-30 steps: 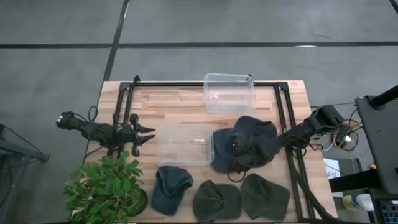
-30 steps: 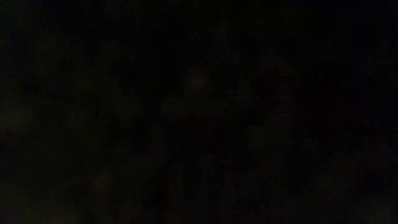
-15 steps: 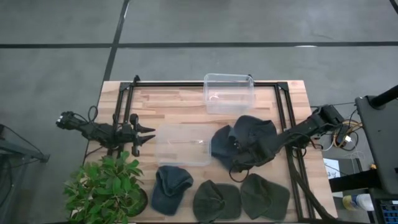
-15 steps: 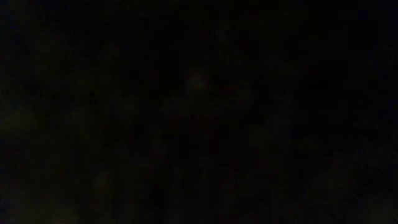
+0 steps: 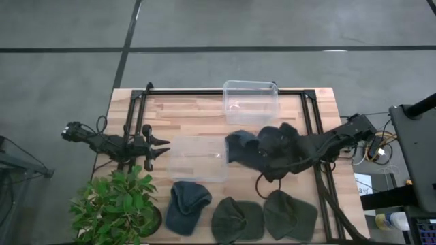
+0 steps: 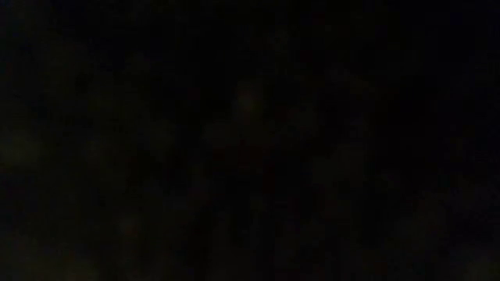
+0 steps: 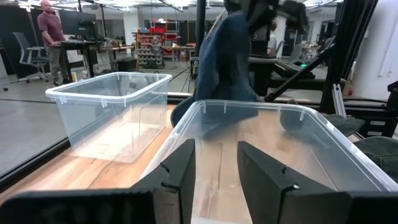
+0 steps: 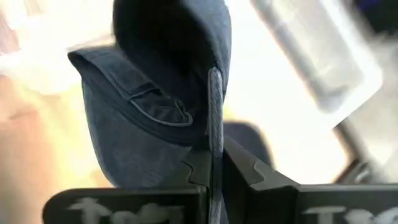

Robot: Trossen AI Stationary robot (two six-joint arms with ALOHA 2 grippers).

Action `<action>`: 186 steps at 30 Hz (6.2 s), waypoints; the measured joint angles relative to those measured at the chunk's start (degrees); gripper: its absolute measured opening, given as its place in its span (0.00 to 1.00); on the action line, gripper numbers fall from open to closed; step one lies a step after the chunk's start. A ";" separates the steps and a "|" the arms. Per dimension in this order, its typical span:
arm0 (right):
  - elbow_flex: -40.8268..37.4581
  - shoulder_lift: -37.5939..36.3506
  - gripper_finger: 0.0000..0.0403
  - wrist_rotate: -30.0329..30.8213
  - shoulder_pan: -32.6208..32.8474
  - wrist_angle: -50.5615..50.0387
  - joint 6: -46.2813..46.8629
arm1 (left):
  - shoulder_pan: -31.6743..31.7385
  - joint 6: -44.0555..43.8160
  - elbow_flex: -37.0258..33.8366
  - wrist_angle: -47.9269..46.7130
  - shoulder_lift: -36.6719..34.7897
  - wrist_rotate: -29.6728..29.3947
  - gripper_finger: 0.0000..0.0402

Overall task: Pick & Place hat
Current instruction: Put the middle blue cap into the top transparent bin, then put the right gray cap into the bottom transparent bin

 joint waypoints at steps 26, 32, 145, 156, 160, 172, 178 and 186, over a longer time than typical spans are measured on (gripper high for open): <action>9.41 -0.28 0.03 18.70 -23.65 3.86 -49.25 | -0.01 0.00 0.00 0.00 0.02 -0.15 0.28; 5.42 -0.27 0.03 13.18 -30.37 16.44 -63.47 | -0.02 0.00 0.00 0.02 0.02 -0.13 0.28; -7.54 2.15 0.56 -32.51 -23.58 4.98 -35.04 | 0.00 0.00 0.00 0.00 0.11 -0.08 0.28; -8.65 1.64 0.56 -34.15 -17.80 5.97 -28.43 | 0.00 0.00 0.00 0.01 0.11 -0.10 0.28; -8.65 1.64 0.56 -38.10 -14.78 5.92 -23.53 | -0.01 0.00 0.00 0.01 0.11 -0.10 0.28; -8.80 1.64 0.56 -42.37 -1.75 5.59 -6.40 | 0.00 0.00 0.00 0.01 0.11 -0.10 0.28; -9.88 1.62 0.56 -42.38 4.73 5.62 2.97 | 0.00 0.00 0.00 0.00 0.11 -0.10 0.28; -15.95 1.62 0.56 -43.49 13.33 5.64 12.83 | -0.01 0.00 0.00 0.01 0.11 -0.10 0.28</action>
